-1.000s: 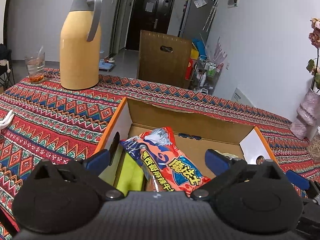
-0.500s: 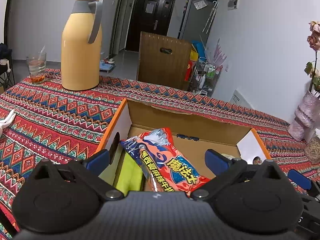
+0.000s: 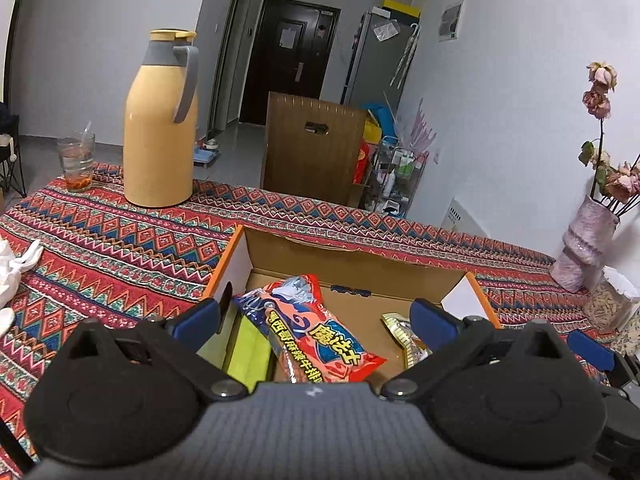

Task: Organize snacks
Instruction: 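Move both tools back toward the snack pile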

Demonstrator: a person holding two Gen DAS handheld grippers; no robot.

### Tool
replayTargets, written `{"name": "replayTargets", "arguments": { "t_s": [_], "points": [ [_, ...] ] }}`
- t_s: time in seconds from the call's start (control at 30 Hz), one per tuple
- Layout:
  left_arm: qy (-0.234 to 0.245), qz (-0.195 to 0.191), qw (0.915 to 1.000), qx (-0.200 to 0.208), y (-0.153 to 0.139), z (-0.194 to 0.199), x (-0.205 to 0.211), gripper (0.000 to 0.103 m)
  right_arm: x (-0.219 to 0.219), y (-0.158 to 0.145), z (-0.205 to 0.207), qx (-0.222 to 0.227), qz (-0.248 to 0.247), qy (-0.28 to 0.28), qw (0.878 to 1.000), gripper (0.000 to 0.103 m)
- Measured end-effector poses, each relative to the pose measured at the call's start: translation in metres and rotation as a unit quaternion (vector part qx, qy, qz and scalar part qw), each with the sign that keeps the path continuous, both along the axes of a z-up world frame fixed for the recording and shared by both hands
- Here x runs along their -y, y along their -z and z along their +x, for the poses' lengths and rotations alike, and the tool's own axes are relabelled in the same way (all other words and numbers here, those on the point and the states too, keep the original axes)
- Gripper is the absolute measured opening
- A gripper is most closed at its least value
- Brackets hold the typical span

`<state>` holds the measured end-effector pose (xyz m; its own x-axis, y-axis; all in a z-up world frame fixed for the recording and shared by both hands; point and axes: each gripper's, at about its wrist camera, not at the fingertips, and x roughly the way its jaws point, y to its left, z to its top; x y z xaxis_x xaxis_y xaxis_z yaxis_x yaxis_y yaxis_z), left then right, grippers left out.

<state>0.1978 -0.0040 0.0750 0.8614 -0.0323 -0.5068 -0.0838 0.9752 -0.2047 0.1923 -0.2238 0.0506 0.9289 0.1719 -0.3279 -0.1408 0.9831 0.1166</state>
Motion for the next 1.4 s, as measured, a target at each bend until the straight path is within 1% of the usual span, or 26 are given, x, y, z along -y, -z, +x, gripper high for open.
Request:
{"name": "replayTargets", "arguments": {
  "t_s": [0.27,0.43,0.57,0.67,0.83,0.97,1.13,1.2,1.4],
  "points": [
    [0.0,0.016,0.9999,0.004,-0.005,-0.028,-0.009,0.103,0.001,-0.002,-0.031,-0.001,-0.002,-0.005,1.0,0.103],
    [0.002,0.027,0.9996,0.0,0.002,-0.046,-0.019,0.103,0.004,0.003,-0.051,-0.006,-0.002,-0.007,1.0,0.103],
    [0.001,0.039,0.9992,-0.002,0.014,-0.061,-0.029,0.103,0.007,0.01,-0.065,-0.009,-0.003,-0.005,1.0,0.103],
    [-0.002,0.048,0.9988,-0.01,0.028,-0.07,-0.036,0.103,0.011,0.018,-0.076,-0.011,-0.001,-0.003,1.0,0.103],
    [-0.007,0.061,0.9979,-0.02,0.049,-0.083,-0.044,0.103,0.015,0.03,-0.089,-0.028,0.006,-0.004,1.0,0.103],
    [-0.003,0.07,0.9974,-0.017,0.063,-0.092,-0.046,0.103,0.017,0.043,-0.096,-0.039,0.002,-0.002,0.999,0.103],
    [-0.004,0.086,0.9963,-0.003,0.08,-0.096,-0.043,0.103,0.019,0.056,-0.103,-0.056,0.003,-0.002,0.998,0.103],
    [-0.002,0.085,0.9963,0.002,0.085,-0.095,-0.042,0.103,0.019,0.06,-0.105,-0.059,0.001,0.0,0.998,0.103],
    [-0.004,0.07,0.9974,-0.011,0.093,-0.09,-0.046,0.103,0.017,0.064,-0.105,-0.059,-0.002,0.001,0.998,0.103]
  ]
}}
